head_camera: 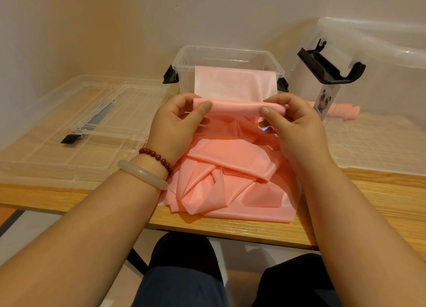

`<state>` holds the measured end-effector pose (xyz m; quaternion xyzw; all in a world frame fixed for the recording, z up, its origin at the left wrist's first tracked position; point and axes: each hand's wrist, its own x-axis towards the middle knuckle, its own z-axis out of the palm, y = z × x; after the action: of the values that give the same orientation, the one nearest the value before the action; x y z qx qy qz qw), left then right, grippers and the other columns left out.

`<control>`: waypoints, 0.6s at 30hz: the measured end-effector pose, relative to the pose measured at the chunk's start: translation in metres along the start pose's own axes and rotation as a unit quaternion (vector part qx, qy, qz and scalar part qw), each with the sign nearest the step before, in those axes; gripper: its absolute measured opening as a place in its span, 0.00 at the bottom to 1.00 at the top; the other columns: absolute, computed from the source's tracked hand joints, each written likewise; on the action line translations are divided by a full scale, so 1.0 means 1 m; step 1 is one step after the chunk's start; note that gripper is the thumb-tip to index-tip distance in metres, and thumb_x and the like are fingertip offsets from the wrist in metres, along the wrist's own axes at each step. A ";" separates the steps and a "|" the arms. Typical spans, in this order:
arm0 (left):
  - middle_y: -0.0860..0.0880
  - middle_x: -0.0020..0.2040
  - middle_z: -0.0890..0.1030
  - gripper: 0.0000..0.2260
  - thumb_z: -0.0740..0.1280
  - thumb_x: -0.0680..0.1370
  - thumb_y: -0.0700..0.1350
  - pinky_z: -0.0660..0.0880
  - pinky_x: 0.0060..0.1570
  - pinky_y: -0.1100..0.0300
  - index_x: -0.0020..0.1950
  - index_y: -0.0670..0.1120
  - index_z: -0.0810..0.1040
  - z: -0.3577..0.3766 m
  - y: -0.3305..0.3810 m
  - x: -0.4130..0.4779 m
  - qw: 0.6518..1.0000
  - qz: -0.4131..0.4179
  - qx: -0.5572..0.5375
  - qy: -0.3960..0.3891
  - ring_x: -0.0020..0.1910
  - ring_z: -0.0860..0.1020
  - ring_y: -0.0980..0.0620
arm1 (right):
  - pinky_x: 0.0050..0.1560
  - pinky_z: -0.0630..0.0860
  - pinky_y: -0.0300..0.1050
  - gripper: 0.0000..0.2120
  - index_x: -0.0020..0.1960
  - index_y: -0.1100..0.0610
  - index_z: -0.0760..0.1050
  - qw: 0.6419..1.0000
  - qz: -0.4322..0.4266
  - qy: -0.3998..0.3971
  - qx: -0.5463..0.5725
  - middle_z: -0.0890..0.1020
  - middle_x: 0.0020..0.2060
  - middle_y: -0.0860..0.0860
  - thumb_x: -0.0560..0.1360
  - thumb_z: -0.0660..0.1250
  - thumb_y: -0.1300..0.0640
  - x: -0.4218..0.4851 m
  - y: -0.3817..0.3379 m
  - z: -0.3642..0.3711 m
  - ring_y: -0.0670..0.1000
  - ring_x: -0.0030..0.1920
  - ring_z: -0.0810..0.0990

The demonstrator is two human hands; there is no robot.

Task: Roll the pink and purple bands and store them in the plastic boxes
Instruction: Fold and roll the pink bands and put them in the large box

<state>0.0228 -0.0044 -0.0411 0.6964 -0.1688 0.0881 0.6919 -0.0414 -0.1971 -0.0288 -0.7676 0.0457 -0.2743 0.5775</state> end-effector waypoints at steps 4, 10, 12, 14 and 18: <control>0.45 0.46 0.82 0.06 0.69 0.77 0.39 0.79 0.39 0.62 0.52 0.47 0.77 0.000 0.001 -0.002 1.000 0.001 -0.014 -0.017 0.41 0.82 0.54 | 0.37 0.80 0.38 0.03 0.51 0.52 0.80 1.000 -0.006 0.004 -0.008 0.82 0.40 0.47 0.77 0.69 0.58 0.001 0.002 0.001 0.43 0.37 0.82; 0.45 0.45 0.82 0.05 0.68 0.77 0.37 0.79 0.41 0.63 0.50 0.46 0.78 0.000 0.002 -0.001 1.000 0.003 -0.020 -0.001 0.40 0.82 0.54 | 0.35 0.82 0.44 0.08 0.57 0.54 0.76 0.999 0.035 -0.014 0.035 0.81 0.47 0.50 0.78 0.68 0.56 0.000 0.000 0.003 0.47 0.41 0.85; 0.47 0.43 0.82 0.05 0.68 0.78 0.37 0.79 0.41 0.63 0.48 0.47 0.78 0.000 0.002 0.000 1.000 0.000 -0.026 0.008 0.38 0.82 0.54 | 0.37 0.83 0.51 0.13 0.58 0.52 0.75 0.997 0.047 -0.033 0.050 0.79 0.52 0.50 0.76 0.72 0.57 -0.001 -0.001 0.002 0.50 0.44 0.86; 0.48 0.42 0.82 0.06 0.67 0.78 0.37 0.79 0.41 0.63 0.47 0.48 0.78 0.001 0.002 -0.001 0.999 -0.004 -0.033 0.013 0.38 0.82 0.55 | 0.39 0.84 0.52 0.16 0.59 0.50 0.75 0.997 0.045 -0.041 0.043 0.78 0.53 0.49 0.73 0.74 0.59 -0.001 -0.001 0.001 0.49 0.46 0.85; 0.48 0.42 0.81 0.04 0.66 0.78 0.38 0.77 0.37 0.65 0.48 0.47 0.77 0.002 0.002 -0.001 0.999 -0.011 -0.032 0.011 0.37 0.81 0.56 | 0.39 0.84 0.51 0.17 0.59 0.49 0.75 0.997 0.043 -0.036 0.052 0.79 0.52 0.48 0.74 0.72 0.63 -0.001 -0.001 0.000 0.47 0.46 0.84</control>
<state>0.0207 -0.0058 -0.0393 0.6747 -0.1565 0.0824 0.7166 -0.0425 -0.1959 -0.0283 -0.7433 0.0440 -0.2237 0.6289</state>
